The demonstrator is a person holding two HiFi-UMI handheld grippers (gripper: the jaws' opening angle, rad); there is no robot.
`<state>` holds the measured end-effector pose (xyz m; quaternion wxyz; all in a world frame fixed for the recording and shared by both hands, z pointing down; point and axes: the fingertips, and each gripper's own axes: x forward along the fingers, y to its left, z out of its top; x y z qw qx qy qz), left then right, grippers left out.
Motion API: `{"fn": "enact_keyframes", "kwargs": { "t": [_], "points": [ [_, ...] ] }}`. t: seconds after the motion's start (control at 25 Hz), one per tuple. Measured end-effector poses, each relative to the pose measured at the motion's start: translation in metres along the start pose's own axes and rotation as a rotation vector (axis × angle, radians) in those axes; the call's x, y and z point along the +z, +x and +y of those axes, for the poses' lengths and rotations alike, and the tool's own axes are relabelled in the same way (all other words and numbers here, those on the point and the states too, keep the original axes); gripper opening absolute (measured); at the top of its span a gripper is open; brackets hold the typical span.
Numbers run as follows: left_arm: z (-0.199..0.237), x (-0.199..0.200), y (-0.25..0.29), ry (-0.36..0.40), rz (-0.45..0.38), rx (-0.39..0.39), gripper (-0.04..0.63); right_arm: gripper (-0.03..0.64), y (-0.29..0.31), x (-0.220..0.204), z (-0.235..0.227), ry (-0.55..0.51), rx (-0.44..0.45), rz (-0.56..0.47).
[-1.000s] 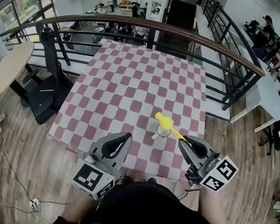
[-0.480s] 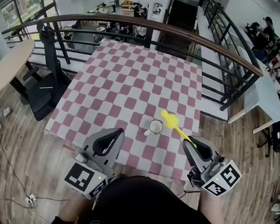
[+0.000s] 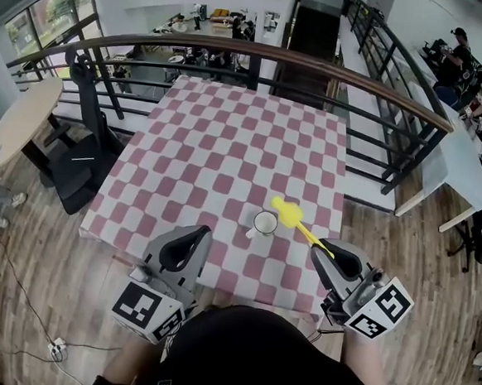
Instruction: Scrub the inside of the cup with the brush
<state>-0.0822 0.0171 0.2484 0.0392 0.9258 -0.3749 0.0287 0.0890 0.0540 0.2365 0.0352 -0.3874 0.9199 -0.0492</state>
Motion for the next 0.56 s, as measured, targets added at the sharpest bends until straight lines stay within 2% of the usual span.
{"fn": "enact_keyframes", "kwargs": {
  "t": [0.56],
  "points": [
    [0.003,0.001,-0.005,0.013,-0.007,0.019,0.006,0.043,0.012,0.0,0.002,-0.005,0.03,0.003]
  ]
}}
